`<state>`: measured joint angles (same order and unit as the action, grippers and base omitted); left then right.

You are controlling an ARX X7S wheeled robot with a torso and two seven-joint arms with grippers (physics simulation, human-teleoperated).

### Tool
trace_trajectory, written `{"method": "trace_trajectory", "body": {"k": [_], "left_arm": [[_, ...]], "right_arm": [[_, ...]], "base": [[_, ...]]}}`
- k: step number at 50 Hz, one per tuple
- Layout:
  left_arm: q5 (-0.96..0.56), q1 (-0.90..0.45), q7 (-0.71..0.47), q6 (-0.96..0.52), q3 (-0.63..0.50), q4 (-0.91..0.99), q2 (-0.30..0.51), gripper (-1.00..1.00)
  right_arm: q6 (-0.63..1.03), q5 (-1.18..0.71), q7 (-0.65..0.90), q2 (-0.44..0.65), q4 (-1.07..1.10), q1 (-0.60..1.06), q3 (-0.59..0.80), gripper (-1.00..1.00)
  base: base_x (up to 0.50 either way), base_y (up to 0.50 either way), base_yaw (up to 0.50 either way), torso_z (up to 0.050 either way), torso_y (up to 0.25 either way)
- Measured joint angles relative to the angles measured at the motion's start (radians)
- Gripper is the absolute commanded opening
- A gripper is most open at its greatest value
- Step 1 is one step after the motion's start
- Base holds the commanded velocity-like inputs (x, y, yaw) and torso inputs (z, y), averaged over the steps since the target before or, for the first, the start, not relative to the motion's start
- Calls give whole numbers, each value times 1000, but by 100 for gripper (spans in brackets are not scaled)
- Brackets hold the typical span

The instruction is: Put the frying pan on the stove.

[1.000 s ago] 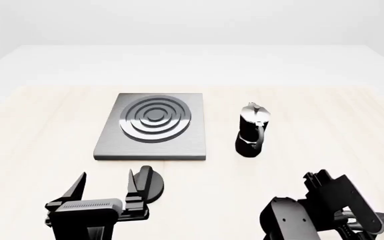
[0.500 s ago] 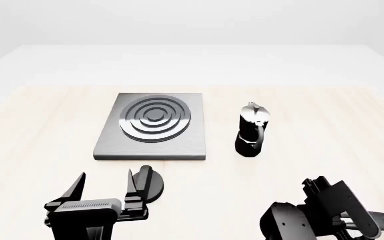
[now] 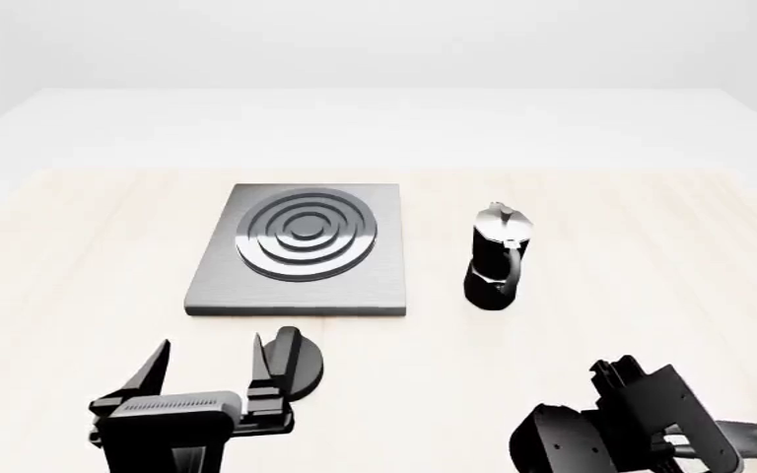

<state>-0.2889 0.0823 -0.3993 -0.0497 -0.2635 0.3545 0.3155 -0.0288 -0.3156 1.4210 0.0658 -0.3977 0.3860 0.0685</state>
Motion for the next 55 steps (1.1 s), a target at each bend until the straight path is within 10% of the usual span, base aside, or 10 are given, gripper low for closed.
{"method": "trace_trajectory", "body": {"k": [31,32,55], "left_arm": [[-2,-3,-8,2,-12,-2,6,100],[-2,-3,-8,2,-12,-2,6,100],[-4,-2,-14,10,-18,-8,11,100]], "right_arm": [[-60,-42,-2,-6,-43,-11,-3,100],[-61,-43,-2,-5,-44,-11,-3,-100],[-73,-73,-5,9,4,-42,-4,-100]], "base": [[0,0,0,0,0],[0,0,0,0,0],[0,0,0,0,0]]}}
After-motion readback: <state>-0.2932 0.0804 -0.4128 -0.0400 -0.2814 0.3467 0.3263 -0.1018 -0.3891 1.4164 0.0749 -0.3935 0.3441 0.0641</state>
